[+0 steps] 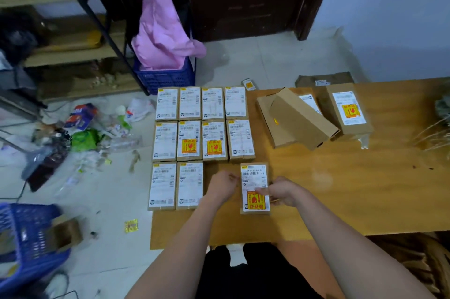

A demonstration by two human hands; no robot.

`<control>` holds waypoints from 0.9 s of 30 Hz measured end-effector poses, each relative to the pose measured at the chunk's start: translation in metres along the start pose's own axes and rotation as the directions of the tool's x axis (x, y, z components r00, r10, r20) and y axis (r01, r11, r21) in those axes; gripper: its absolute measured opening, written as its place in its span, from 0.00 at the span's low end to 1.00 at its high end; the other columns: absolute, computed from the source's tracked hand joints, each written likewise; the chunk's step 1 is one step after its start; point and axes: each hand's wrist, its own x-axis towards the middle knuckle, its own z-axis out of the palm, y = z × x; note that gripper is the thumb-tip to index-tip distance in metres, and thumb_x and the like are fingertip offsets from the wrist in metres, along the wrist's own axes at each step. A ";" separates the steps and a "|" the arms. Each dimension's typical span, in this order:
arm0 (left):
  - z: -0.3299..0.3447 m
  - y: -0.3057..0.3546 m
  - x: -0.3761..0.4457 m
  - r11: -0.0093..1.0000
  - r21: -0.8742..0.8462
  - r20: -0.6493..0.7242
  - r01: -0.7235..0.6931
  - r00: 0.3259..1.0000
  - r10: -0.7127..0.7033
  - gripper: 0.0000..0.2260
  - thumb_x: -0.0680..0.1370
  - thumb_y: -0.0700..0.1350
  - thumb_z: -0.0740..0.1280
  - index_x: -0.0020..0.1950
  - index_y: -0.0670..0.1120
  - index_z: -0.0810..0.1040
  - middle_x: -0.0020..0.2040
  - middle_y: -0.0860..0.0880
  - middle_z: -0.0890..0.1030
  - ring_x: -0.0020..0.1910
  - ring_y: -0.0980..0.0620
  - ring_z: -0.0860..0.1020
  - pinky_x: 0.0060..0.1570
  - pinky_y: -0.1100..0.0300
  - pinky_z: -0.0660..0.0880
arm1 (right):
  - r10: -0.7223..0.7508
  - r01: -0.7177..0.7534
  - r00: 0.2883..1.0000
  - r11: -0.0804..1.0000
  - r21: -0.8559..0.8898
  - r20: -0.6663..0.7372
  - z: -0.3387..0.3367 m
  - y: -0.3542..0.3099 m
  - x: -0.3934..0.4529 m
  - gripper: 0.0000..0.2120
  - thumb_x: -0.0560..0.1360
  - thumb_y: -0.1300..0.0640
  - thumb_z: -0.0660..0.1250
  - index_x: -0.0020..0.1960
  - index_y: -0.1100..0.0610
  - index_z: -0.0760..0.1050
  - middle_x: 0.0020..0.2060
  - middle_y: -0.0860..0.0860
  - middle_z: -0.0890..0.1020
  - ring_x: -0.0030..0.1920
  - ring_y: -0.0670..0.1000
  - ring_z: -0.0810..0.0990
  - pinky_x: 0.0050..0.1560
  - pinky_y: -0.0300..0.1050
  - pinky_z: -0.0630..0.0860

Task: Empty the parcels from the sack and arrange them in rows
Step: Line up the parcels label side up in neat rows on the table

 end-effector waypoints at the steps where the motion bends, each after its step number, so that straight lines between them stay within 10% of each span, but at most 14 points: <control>1: -0.005 -0.008 -0.001 0.996 0.079 -0.077 -0.039 0.996 0.046 0.12 0.81 0.42 0.60 0.60 0.44 0.81 0.56 0.45 0.83 0.54 0.45 0.80 0.51 0.59 0.76 | 0.000 0.000 1.000 1.000 -0.005 0.008 0.009 -0.004 0.000 0.18 0.73 0.59 0.75 0.61 0.63 0.77 0.50 0.55 0.85 0.45 0.51 0.84 0.41 0.45 0.80; 6: -0.029 -0.055 -0.002 0.937 0.350 -0.342 -0.026 0.927 0.153 0.19 0.79 0.38 0.61 0.69 0.49 0.73 0.67 0.46 0.75 0.68 0.42 0.68 0.65 0.47 0.70 | -0.002 0.001 1.000 0.999 -0.052 -0.019 0.049 -0.020 0.007 0.20 0.73 0.61 0.74 0.62 0.65 0.74 0.57 0.58 0.83 0.50 0.54 0.82 0.43 0.47 0.80; 12: -0.047 -0.093 -0.005 0.900 0.414 -0.243 0.136 0.969 -0.035 0.36 0.79 0.48 0.68 0.79 0.60 0.48 0.81 0.51 0.45 0.78 0.35 0.41 0.71 0.31 0.45 | -0.038 0.034 0.995 0.998 -0.046 -0.091 0.080 -0.022 0.023 0.20 0.72 0.61 0.76 0.60 0.64 0.74 0.60 0.58 0.82 0.59 0.57 0.81 0.54 0.52 0.80; 27: -0.052 -0.099 -0.002 0.913 0.372 -0.216 0.168 0.972 -0.091 0.37 0.78 0.54 0.68 0.78 0.64 0.48 0.81 0.53 0.42 0.76 0.32 0.38 0.67 0.24 0.49 | -0.139 0.106 0.950 0.986 -0.130 -0.279 0.111 -0.032 0.029 0.17 0.74 0.56 0.73 0.59 0.61 0.76 0.57 0.56 0.82 0.55 0.56 0.82 0.36 0.44 0.76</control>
